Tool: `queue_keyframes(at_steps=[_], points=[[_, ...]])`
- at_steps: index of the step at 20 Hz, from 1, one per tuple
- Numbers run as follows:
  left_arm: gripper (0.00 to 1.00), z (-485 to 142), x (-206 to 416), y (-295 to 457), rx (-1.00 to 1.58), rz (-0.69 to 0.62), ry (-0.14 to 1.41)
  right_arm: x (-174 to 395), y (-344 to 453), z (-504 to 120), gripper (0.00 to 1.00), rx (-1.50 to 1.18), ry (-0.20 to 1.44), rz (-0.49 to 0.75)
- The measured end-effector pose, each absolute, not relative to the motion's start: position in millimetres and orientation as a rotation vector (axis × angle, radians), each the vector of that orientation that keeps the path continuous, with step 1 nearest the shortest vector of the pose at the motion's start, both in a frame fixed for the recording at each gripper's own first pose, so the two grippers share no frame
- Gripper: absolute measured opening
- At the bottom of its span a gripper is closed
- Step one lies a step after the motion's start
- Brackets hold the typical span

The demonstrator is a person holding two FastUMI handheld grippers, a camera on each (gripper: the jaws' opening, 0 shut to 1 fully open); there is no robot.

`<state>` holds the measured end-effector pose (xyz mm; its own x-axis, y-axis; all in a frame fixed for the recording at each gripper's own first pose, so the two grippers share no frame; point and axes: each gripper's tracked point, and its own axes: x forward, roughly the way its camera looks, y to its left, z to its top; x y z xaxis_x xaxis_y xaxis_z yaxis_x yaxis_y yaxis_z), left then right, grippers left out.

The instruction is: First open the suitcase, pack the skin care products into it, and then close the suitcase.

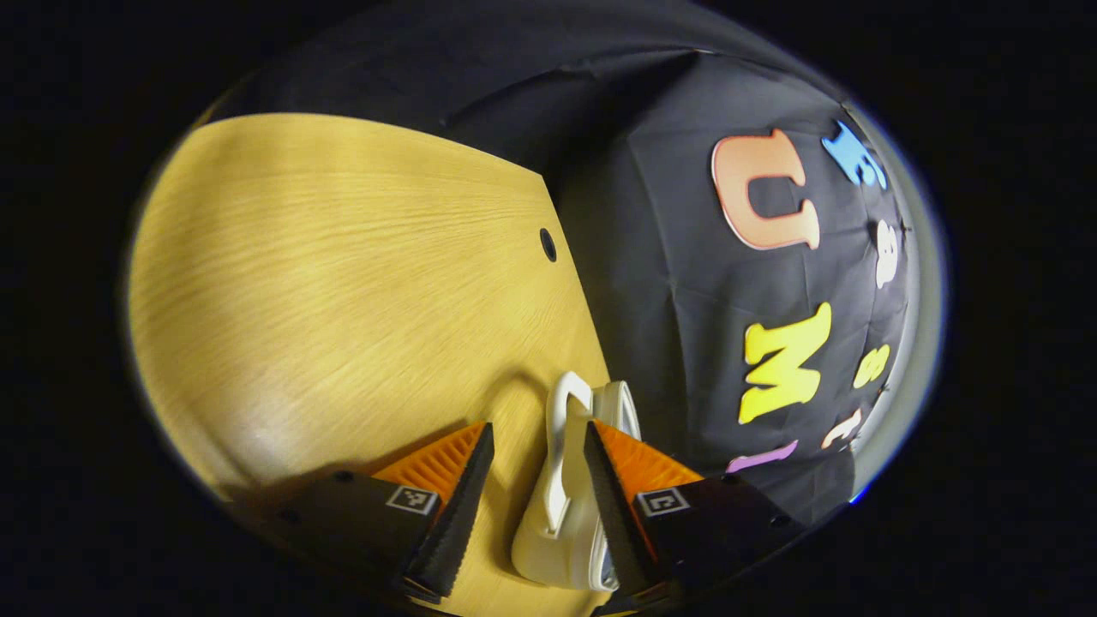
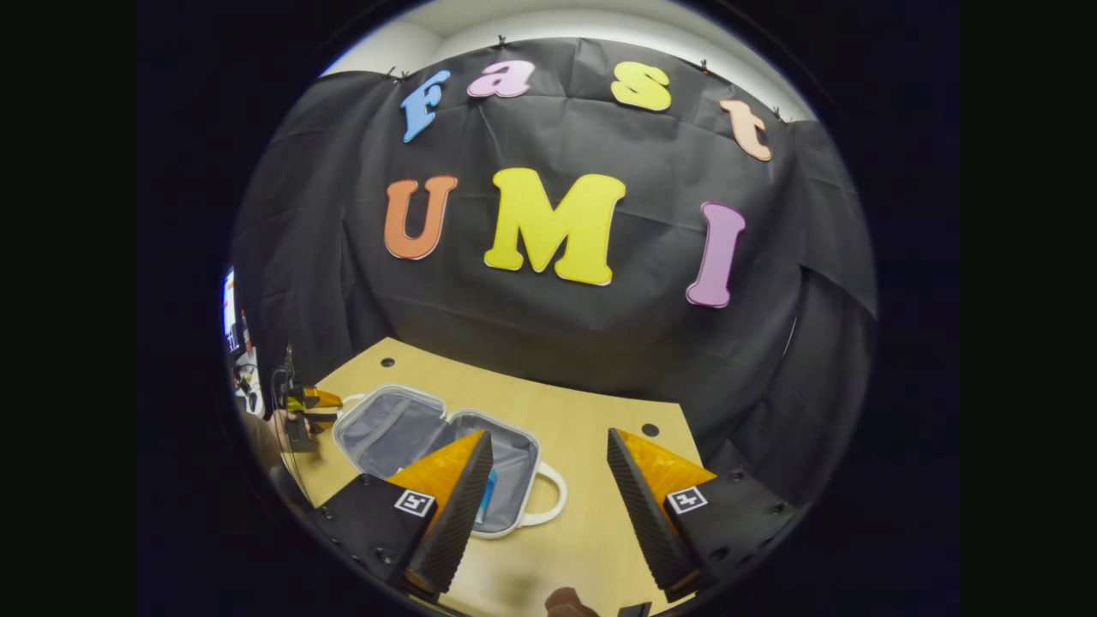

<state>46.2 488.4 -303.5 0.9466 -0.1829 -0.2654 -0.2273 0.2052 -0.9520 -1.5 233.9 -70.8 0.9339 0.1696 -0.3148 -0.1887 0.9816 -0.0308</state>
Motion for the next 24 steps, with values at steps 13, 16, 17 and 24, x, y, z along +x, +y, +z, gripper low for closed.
queue_keyframes(at_steps=[13,16,17,24], points=[[0.05,-278,51,469,-1.198,0.036,0.436,-16,189,-51,0.78,0.000,0.246,0.096],[0.04,-240,49,464,-1.098,0.042,0.421,-15,182,-48,0.80,0.006,0.241,0.125],[0.04,-225,51,461,-1.065,0.032,0.402,-16,180,-48,0.80,0.006,0.237,0.137],[0.03,-104,48,399,-0.817,-0.045,0.306,-12,158,-41,0.80,0.035,0.213,0.219]])
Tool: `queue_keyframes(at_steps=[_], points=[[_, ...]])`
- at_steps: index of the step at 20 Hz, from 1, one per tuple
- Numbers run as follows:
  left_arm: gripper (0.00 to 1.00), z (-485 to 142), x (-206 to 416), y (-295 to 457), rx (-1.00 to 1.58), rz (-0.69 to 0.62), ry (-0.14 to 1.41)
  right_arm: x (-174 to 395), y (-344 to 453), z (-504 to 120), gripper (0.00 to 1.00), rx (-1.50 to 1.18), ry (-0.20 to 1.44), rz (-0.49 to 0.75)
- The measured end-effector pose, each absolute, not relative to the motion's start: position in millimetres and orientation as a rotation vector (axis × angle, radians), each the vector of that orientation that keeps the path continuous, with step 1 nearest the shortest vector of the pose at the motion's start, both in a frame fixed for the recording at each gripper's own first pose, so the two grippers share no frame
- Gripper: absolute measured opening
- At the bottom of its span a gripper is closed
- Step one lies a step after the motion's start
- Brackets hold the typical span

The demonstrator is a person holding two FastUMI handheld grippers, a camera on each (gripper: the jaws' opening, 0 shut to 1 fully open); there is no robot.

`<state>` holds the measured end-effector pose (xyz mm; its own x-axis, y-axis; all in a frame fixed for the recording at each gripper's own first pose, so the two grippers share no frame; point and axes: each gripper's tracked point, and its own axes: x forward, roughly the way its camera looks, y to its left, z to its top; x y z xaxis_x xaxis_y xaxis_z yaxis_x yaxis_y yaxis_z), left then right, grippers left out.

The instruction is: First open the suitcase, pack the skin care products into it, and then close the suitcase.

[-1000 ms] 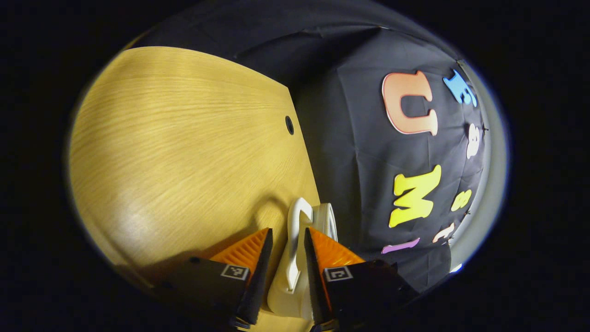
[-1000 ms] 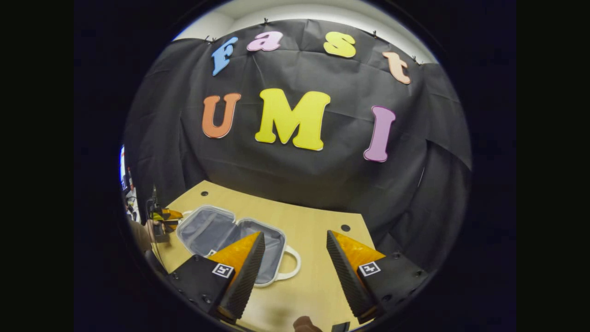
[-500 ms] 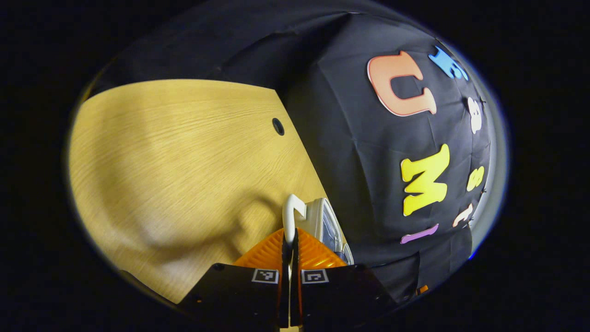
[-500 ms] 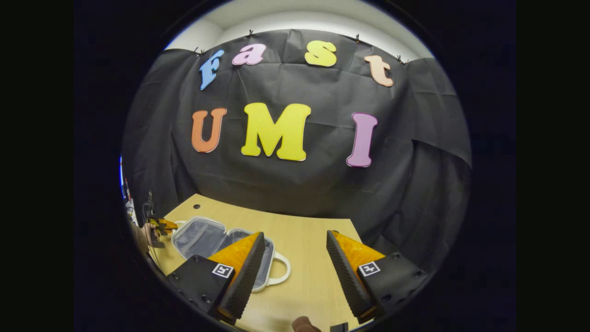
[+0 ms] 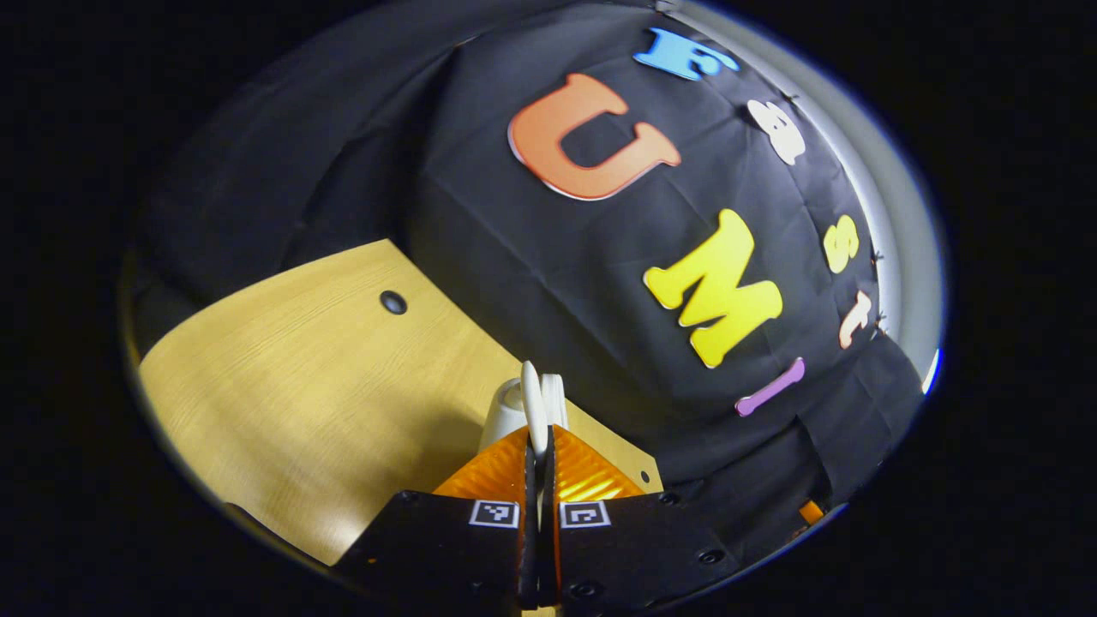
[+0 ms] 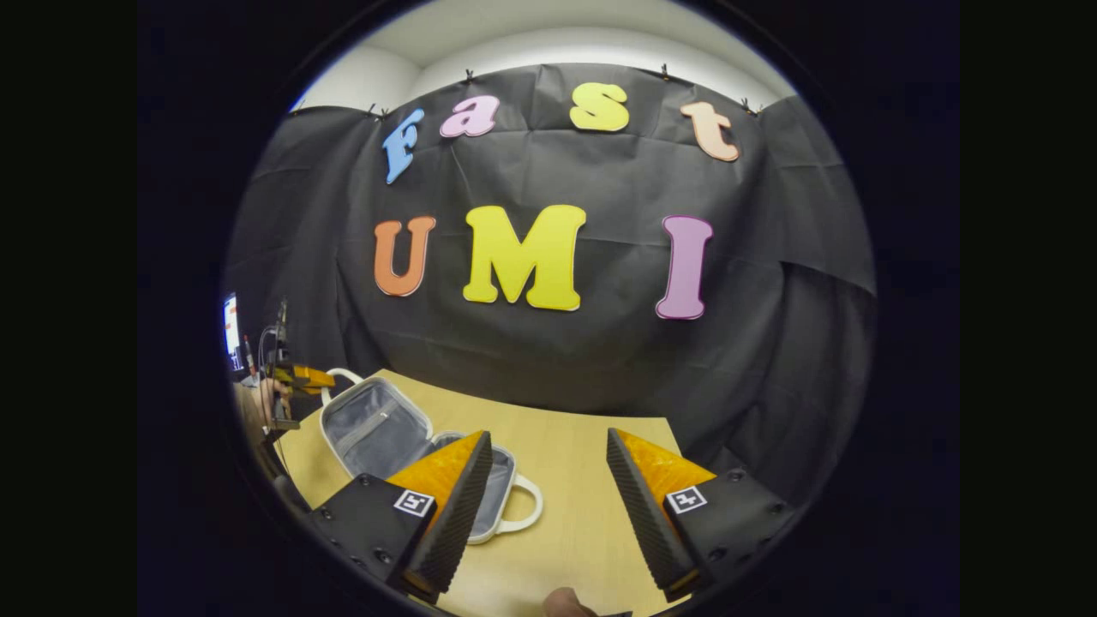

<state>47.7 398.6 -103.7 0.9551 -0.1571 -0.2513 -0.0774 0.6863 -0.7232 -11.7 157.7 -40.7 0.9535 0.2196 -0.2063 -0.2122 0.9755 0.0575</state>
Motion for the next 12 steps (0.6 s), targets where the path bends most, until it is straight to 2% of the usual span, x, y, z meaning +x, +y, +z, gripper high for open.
queue_keyframes(at_steps=[6,12], points=[[0.03,-41,51,307,-0.611,-0.123,0.301,-9,134,-51,0.78,0.017,0.194,0.259],[0.03,-26,58,226,-0.496,-0.150,0.317,-5,111,-60,0.80,0.034,0.210,0.291]])
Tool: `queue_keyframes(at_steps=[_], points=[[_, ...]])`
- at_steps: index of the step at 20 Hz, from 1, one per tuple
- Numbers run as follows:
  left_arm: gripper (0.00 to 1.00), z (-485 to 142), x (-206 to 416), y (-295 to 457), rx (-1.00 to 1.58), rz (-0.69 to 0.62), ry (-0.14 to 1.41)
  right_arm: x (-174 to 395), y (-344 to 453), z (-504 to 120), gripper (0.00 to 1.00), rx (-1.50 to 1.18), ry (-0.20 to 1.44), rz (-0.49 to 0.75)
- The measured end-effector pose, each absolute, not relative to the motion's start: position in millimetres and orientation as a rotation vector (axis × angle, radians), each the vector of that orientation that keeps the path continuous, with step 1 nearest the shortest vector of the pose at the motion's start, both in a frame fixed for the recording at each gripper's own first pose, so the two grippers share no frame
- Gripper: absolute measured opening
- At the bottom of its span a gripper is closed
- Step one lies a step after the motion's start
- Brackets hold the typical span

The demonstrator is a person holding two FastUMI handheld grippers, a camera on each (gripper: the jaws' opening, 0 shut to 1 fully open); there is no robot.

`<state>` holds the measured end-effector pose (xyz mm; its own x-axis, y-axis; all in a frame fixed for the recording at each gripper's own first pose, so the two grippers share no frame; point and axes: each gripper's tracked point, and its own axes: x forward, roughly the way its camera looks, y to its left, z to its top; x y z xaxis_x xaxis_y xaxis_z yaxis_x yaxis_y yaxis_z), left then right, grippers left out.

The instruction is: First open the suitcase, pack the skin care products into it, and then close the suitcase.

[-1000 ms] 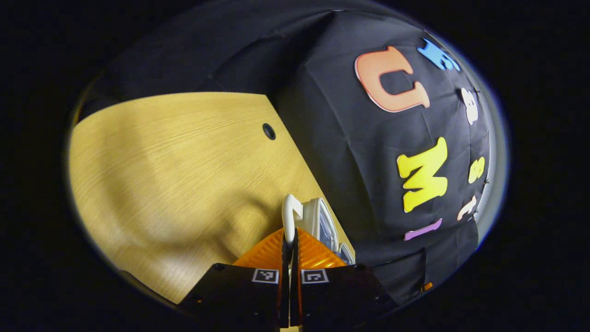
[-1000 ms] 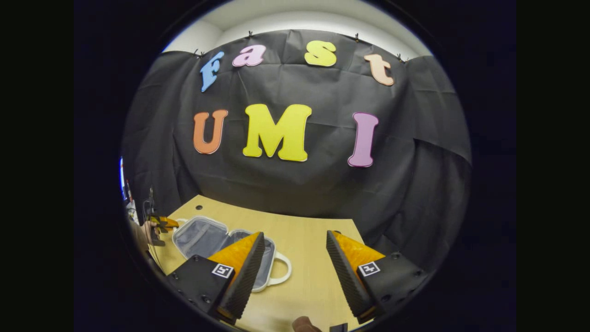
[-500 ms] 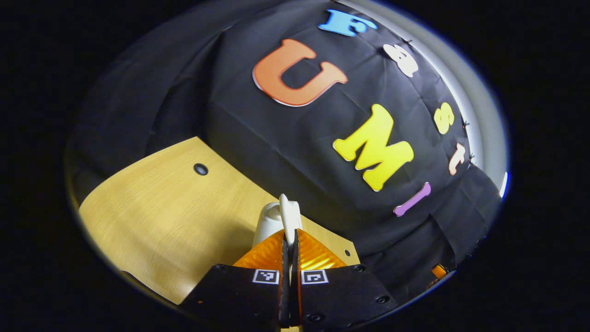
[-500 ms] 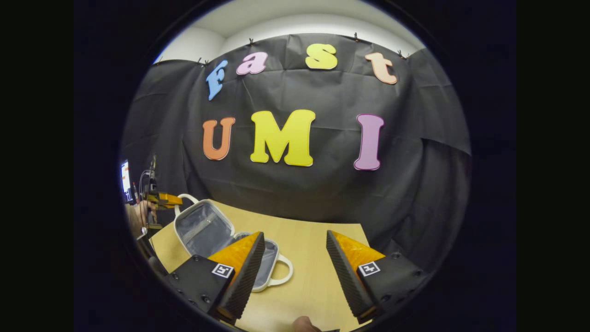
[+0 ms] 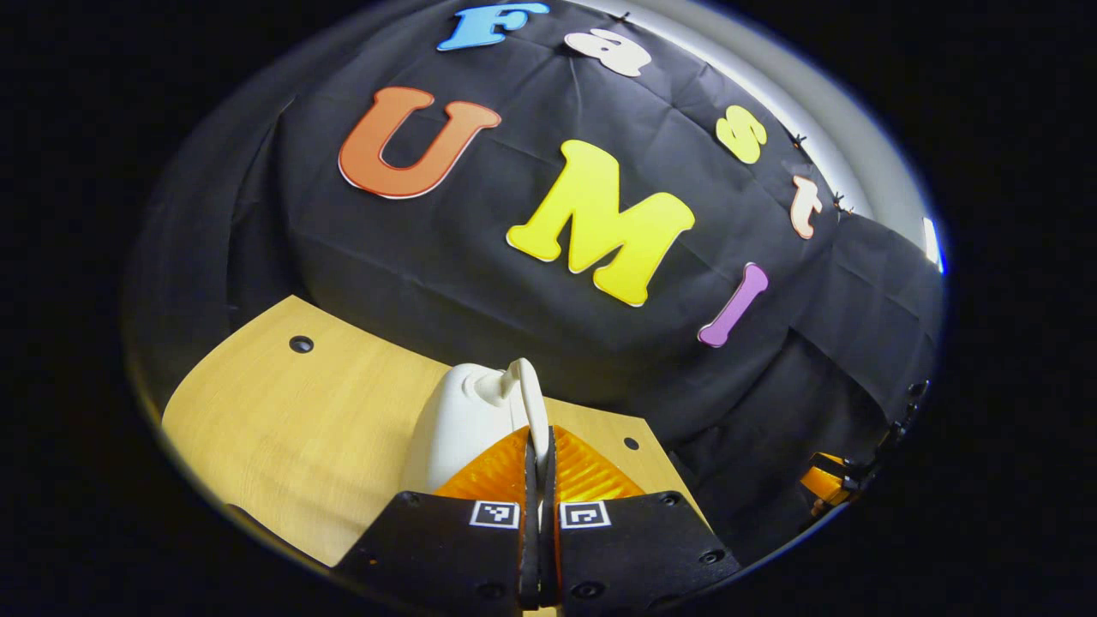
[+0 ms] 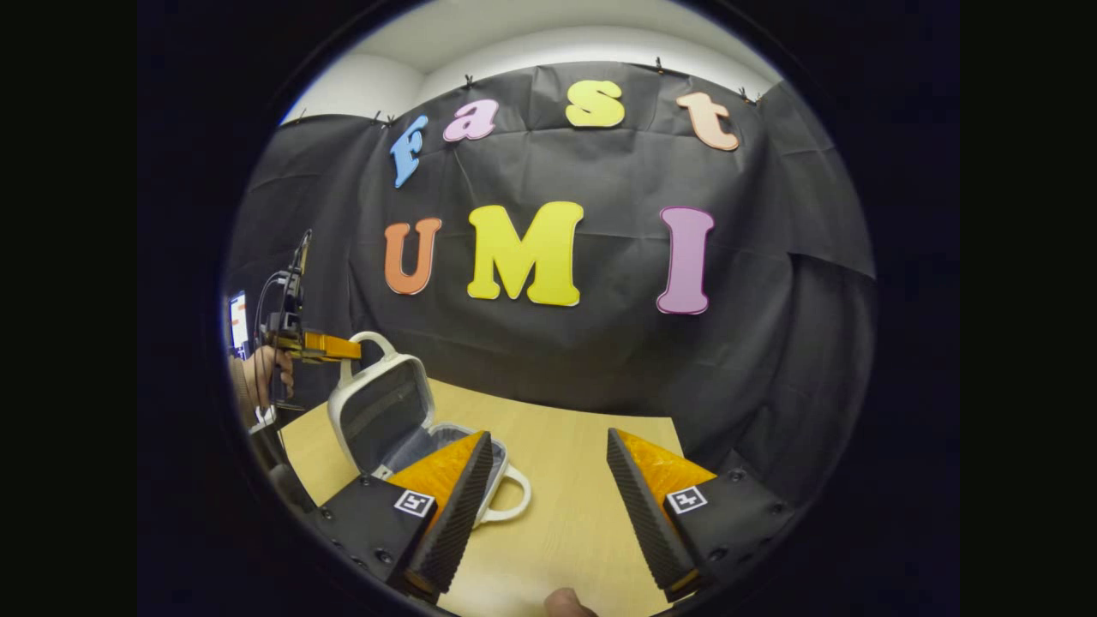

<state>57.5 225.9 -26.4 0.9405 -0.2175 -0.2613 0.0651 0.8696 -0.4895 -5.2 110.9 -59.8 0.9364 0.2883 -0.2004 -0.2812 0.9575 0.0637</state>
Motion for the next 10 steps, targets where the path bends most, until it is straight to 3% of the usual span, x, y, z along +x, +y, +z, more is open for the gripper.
queue_keyframes(at_steps=[10], points=[[0.03,-83,78,59,-0.347,-0.277,0.500,-3,39,-90,0.77,0.034,0.241,0.269]])
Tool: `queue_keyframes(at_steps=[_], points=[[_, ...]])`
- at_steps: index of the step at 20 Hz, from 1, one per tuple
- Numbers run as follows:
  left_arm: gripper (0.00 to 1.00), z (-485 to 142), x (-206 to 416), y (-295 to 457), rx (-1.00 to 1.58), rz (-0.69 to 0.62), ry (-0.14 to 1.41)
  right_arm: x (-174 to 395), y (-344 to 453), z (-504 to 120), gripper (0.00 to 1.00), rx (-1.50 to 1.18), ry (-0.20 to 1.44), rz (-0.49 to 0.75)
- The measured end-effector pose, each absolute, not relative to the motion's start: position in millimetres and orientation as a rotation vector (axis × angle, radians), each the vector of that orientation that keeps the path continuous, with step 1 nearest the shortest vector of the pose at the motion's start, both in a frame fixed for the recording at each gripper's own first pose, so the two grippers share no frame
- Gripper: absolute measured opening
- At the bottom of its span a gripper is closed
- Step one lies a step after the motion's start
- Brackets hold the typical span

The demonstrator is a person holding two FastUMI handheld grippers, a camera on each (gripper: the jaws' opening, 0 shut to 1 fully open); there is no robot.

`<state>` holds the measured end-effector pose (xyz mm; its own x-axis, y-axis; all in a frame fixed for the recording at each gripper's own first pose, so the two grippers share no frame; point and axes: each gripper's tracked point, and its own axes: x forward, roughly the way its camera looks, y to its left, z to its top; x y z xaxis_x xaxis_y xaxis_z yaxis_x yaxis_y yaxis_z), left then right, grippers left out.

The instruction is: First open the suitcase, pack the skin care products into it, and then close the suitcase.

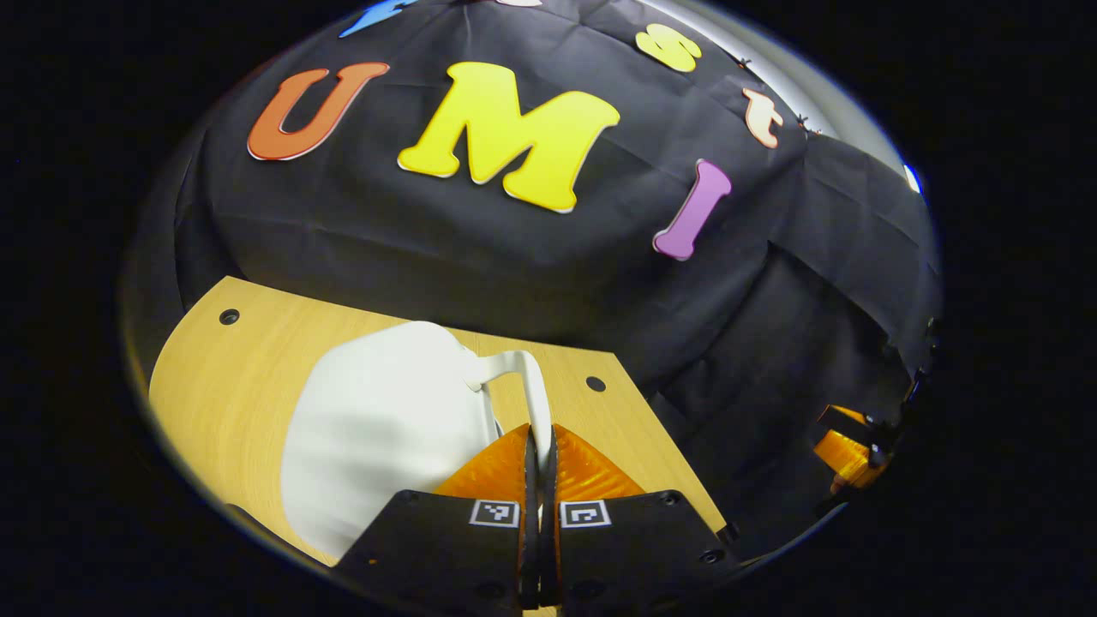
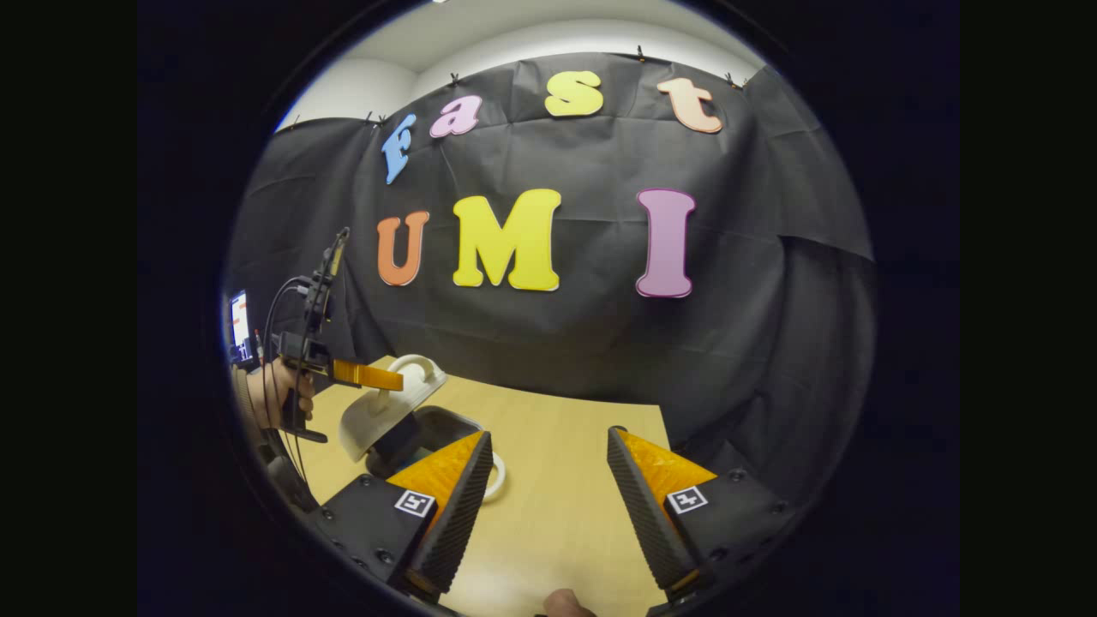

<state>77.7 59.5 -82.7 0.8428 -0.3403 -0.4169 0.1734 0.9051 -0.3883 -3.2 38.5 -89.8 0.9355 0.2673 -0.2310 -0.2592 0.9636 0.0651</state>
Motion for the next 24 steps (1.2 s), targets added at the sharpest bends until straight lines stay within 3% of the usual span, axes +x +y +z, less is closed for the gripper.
queue_keyframes(at_steps=[12,15,17,19,20,21,24], points=[[0.04,-211,69,-20,-0.015,-0.243,0.799,2,-6,-121,0.80,0.041,0.295,0.227],[0.00,-218,76,-28,0.007,-0.216,0.792,3,-2,-122,0.80,0.040,0.288,0.229],[0.05,-220,80,-31,0.010,-0.202,0.793,4,1,-126,0.79,0.024,0.303,0.232],[0.15,-219,76,-40,-0.051,-0.215,0.801,7,6,-123,0.80,0.024,0.305,0.229],[0.29,-211,75,-43,-0.086,-0.218,0.779,9,8,-119,0.80,0.021,0.301,0.224],[0.37,-200,77,-41,-0.109,-0.221,0.746,11,10,-115,0.78,0.018,0.290,0.215],[0.85,-159,79,-8,-0.055,-0.128,0.655,20,20,-95,0.79,0.017,0.244,0.185]])
